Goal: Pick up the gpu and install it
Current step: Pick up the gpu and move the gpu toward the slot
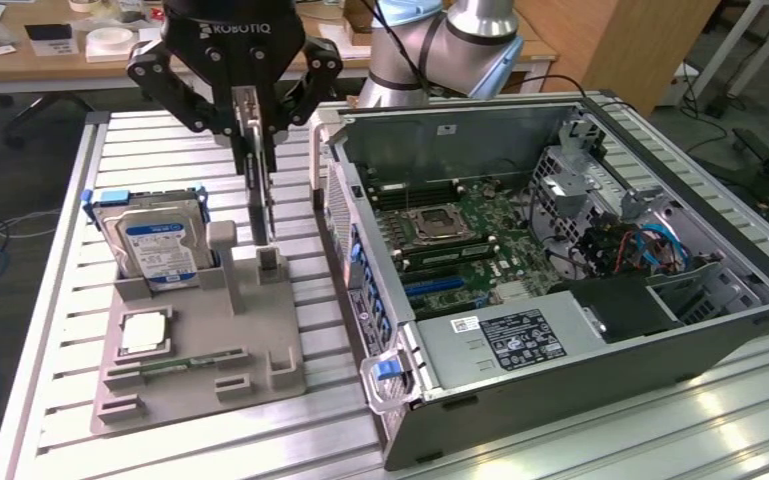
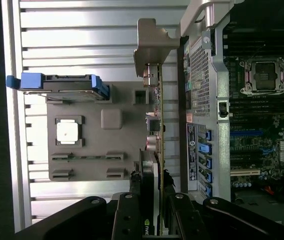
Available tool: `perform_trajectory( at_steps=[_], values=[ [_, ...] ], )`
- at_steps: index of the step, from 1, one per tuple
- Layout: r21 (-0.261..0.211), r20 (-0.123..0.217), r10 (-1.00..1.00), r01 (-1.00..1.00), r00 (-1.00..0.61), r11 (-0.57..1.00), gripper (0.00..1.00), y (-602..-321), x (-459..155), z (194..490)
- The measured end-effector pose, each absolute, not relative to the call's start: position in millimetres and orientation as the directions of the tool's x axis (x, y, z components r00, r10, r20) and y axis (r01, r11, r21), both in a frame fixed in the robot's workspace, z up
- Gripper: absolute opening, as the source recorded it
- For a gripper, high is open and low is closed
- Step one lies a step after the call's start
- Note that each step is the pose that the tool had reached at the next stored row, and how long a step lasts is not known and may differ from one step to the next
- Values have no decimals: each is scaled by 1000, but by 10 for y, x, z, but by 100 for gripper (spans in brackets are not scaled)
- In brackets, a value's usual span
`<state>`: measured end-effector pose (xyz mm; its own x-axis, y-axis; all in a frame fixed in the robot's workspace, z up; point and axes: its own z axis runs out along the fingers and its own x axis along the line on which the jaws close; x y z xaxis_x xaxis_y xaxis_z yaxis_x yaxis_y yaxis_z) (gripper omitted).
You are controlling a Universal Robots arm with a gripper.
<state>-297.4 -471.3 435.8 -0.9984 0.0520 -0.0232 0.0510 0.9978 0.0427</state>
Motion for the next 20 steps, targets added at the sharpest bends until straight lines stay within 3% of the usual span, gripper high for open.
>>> perform_trajectory(
  at_steps=[20],
  values=[
    [44, -23, 52, 51, -998, 998, 27, -4713, -2560, 4357]
  ],
)
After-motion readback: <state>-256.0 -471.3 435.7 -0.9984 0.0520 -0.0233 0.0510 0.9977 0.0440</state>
